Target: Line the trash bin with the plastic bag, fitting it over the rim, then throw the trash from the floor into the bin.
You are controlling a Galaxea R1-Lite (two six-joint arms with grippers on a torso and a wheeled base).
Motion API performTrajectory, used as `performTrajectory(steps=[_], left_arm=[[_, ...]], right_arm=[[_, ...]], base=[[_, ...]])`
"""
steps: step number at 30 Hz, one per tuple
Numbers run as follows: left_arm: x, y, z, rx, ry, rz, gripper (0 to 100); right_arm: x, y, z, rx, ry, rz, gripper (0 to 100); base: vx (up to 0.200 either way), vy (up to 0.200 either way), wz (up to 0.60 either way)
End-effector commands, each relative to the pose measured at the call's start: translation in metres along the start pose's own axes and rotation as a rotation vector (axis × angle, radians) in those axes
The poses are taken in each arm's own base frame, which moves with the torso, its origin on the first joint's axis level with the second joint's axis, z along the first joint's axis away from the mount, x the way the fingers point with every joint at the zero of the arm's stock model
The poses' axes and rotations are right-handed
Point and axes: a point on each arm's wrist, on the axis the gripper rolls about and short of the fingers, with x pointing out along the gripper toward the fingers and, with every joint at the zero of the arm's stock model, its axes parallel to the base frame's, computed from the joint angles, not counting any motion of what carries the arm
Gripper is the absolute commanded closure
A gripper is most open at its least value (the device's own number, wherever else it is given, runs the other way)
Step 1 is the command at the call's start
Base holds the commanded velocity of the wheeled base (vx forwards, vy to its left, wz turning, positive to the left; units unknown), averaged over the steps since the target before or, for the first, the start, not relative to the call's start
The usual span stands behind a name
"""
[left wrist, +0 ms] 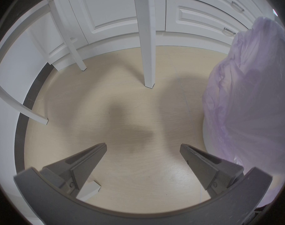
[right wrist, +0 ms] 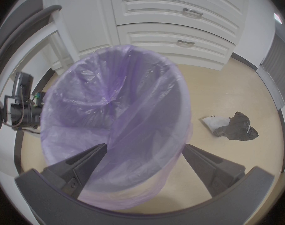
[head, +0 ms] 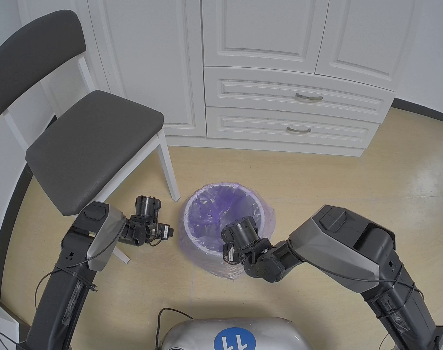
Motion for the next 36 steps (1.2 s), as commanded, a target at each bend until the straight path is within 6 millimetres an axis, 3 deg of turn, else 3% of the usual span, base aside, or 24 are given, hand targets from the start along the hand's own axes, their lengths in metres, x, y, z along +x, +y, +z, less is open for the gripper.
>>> performTrajectory(steps=[1, 10, 20, 25, 30, 36], left_arm=[[0.001, 0.000, -0.001, 0.000, 0.002, 0.001, 0], [0.000, -0.001, -0.001, 0.001, 0.002, 0.000, 0], [0.000, -0.001, -0.001, 0.001, 0.002, 0.000, 0], [0.000, -0.001, -0.001, 0.001, 0.002, 0.000, 0], [0.000, -0.001, -0.001, 0.001, 0.003, 0.000, 0], [-0.001, 0.000, 0.000, 0.001, 0.002, 0.000, 0]], right_arm=[[-0.004, 0.003, 0.001, 0.000, -0.002, 0.009, 0], [0.004, 0.004, 0.008, 0.063, -0.033, 0.017, 0], [0.031, -0.014, 0.059, 0.263, -0.162, 0.007, 0], [0.044, -0.023, 0.067, 0.306, -0.194, -0.008, 0], [0.040, -0.031, 0.074, 0.296, -0.190, -0.021, 0], [0.021, -0.041, 0.072, 0.217, -0.132, -0.022, 0]], base=[[0.000, 0.000, 0.00], [0.000, 0.000, 0.00], [0.000, 0.000, 0.00], [0.000, 0.000, 0.00], [0.000, 0.000, 0.00], [0.000, 0.000, 0.00]])
